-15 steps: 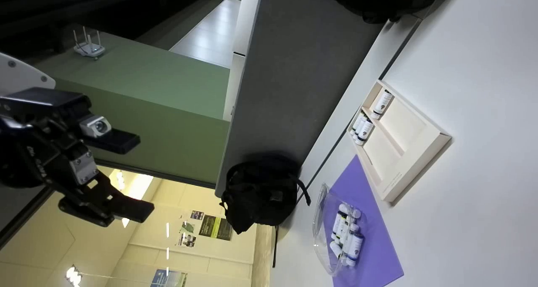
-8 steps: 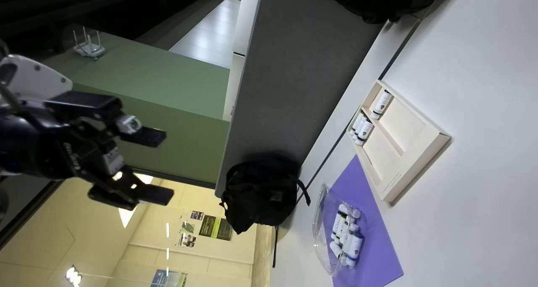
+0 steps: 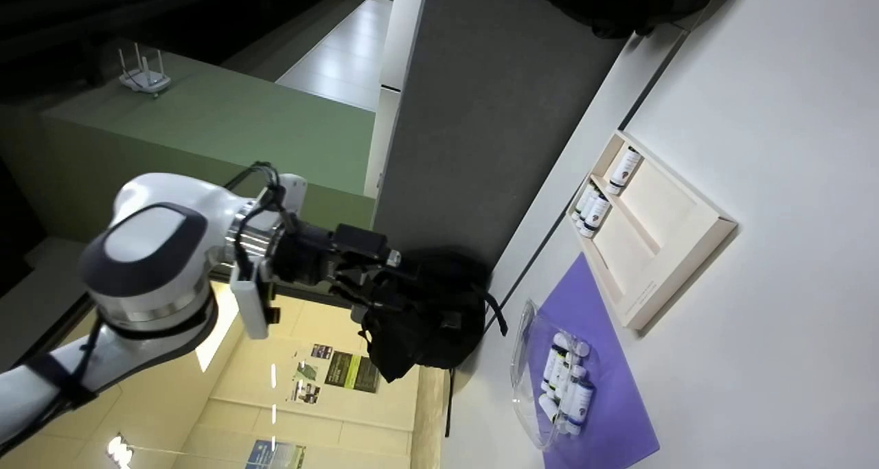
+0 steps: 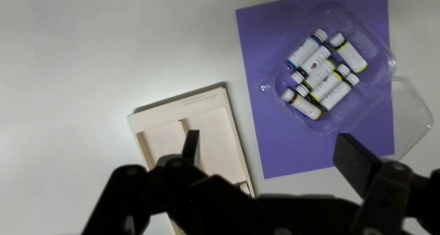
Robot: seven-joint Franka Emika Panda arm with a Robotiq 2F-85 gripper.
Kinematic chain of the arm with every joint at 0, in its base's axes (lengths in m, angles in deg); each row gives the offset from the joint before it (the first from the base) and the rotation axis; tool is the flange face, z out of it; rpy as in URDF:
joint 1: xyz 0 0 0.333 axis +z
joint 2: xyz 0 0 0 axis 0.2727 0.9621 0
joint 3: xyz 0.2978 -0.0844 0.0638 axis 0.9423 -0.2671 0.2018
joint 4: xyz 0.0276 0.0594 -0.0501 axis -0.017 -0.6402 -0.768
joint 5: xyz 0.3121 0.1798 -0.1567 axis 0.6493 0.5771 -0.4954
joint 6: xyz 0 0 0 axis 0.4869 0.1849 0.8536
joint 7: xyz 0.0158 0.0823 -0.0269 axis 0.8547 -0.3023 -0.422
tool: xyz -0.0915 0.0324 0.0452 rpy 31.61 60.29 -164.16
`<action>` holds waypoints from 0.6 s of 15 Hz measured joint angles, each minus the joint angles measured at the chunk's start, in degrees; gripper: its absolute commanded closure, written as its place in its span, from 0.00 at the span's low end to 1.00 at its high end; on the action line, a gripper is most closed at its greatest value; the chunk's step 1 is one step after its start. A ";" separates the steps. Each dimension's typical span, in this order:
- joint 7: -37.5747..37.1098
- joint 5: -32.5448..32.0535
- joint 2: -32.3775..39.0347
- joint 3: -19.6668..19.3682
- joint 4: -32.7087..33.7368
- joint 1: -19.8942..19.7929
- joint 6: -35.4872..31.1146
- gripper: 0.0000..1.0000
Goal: Remove the bottle from the right side of the tray and place it in the container
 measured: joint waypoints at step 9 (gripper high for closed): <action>-17.41 4.54 29.07 -3.32 27.75 -0.14 -5.29 0.00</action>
